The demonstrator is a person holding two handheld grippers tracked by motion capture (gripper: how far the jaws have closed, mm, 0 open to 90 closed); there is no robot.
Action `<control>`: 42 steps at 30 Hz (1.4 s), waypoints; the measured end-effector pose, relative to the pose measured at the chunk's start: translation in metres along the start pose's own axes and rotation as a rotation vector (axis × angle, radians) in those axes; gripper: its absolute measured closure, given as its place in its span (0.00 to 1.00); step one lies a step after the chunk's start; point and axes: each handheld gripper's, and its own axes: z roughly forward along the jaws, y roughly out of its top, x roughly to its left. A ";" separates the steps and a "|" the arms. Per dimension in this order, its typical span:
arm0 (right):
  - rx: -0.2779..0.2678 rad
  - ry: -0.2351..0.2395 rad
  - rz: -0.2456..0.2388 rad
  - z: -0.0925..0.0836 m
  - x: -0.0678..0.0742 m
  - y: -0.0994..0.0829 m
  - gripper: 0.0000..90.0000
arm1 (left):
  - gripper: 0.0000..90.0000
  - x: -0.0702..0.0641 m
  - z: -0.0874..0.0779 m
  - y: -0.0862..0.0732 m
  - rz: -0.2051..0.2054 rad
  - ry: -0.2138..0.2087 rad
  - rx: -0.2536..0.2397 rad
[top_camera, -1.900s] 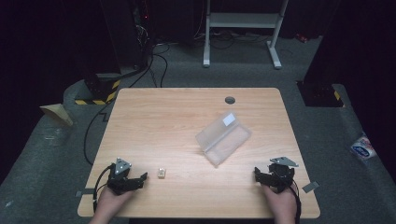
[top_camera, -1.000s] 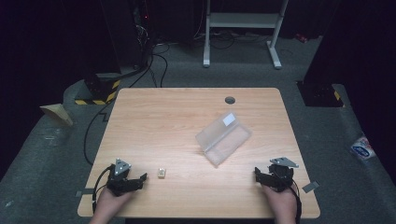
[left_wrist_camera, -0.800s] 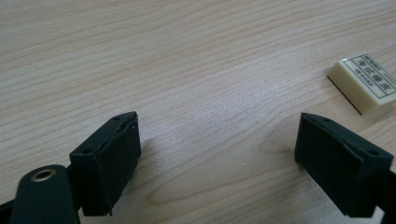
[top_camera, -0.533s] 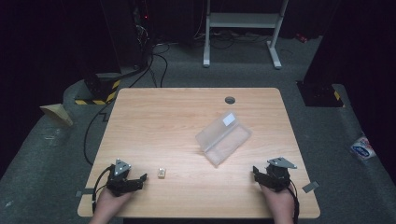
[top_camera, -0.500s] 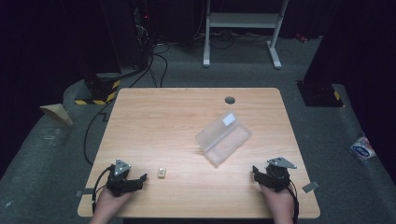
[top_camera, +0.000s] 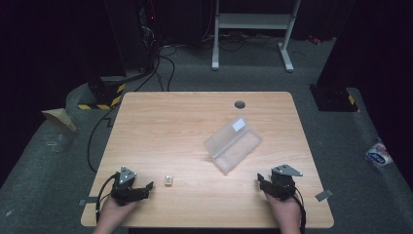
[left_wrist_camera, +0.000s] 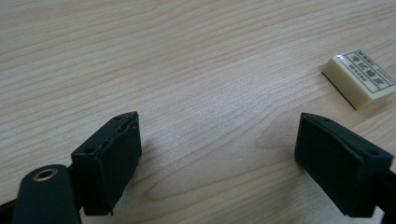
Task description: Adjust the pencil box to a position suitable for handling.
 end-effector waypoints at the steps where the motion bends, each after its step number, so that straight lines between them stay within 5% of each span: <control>1: 0.001 0.000 -0.001 0.001 0.002 0.000 0.44 | 0.17 0.000 0.000 0.000 -0.003 -0.001 0.000; 22: 0.003 0.058 -0.052 0.008 0.033 0.006 0.49 | 0.17 -0.001 0.000 0.000 0.001 -0.007 0.000; 42: -0.034 0.098 -0.084 0.026 0.055 0.047 0.48 | 0.17 -0.001 -0.001 -0.001 0.006 -0.015 0.001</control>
